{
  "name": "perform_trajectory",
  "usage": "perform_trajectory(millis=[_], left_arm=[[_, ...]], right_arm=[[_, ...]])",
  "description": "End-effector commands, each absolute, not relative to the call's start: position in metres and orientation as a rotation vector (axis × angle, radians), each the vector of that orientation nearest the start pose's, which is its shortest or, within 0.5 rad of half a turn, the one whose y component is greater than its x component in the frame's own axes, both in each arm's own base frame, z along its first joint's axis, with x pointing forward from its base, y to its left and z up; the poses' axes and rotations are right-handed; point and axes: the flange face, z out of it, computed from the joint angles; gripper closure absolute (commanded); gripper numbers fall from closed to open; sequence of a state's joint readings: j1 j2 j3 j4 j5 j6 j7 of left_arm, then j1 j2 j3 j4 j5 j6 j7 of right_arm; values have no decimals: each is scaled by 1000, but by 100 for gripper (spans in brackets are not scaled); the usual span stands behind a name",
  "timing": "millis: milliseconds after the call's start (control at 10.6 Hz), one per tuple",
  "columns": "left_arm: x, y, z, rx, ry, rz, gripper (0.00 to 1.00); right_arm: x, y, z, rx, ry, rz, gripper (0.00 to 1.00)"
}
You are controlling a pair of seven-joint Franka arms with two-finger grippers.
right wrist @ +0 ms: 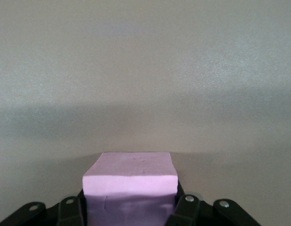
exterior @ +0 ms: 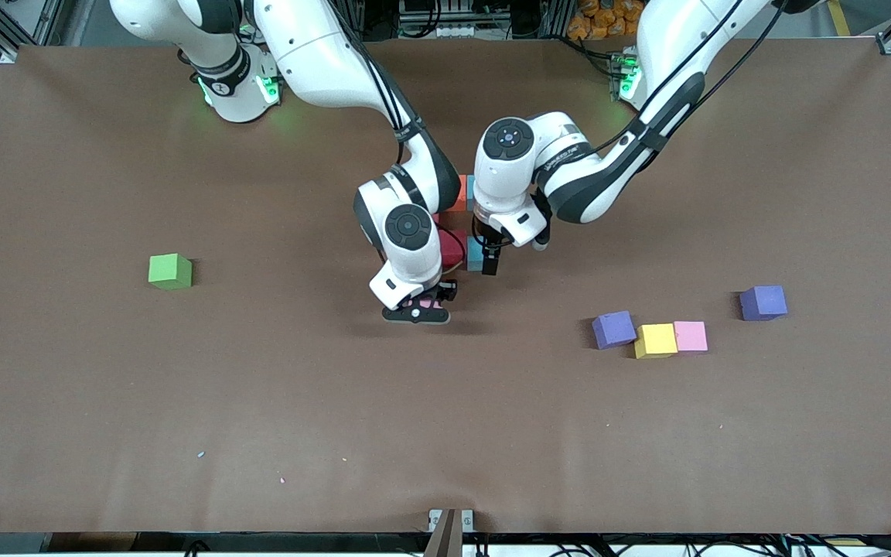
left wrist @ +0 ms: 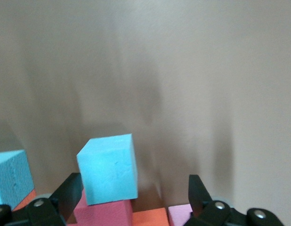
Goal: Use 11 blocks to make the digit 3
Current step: 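Lower the cyan cube with the left gripper while the right gripper lowers pink, then release the pink cube while the left gripper reaches the purple cube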
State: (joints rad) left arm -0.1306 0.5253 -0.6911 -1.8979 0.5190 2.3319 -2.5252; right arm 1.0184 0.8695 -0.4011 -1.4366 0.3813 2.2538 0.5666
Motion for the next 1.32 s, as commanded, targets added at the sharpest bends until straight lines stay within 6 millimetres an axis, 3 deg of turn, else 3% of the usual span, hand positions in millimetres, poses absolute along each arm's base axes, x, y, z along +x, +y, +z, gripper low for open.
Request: perform_trajectory(millis=[0,94,188,376,564,846,1222], left_arm=[[478,-407,306,-2504,-2006,-125,0],[488,-393,311,-2534,-1942,-122,0],[506,-378,323,-2564,-1895,-121,0],[537,-360,339,-2650,-1768,-55,0],[569,-328,352,-2735,-1570,-23,0],[601,-291,346,-2903,-1251,3,0],[618,-257,325,-3026,-762,6,0]], right_arm=[[552,475,193,-3136,66,-36,70],[552,475,193,-3136,66,-36,24],[552,476,194,-3133,64,-46,0],[553,478,196,-3126,57,-72,0],[552,480,205,-3121,45,-74,0],[554,480,225,-3108,50,-67,0],[559,470,269,-3106,-38,-34,0]])
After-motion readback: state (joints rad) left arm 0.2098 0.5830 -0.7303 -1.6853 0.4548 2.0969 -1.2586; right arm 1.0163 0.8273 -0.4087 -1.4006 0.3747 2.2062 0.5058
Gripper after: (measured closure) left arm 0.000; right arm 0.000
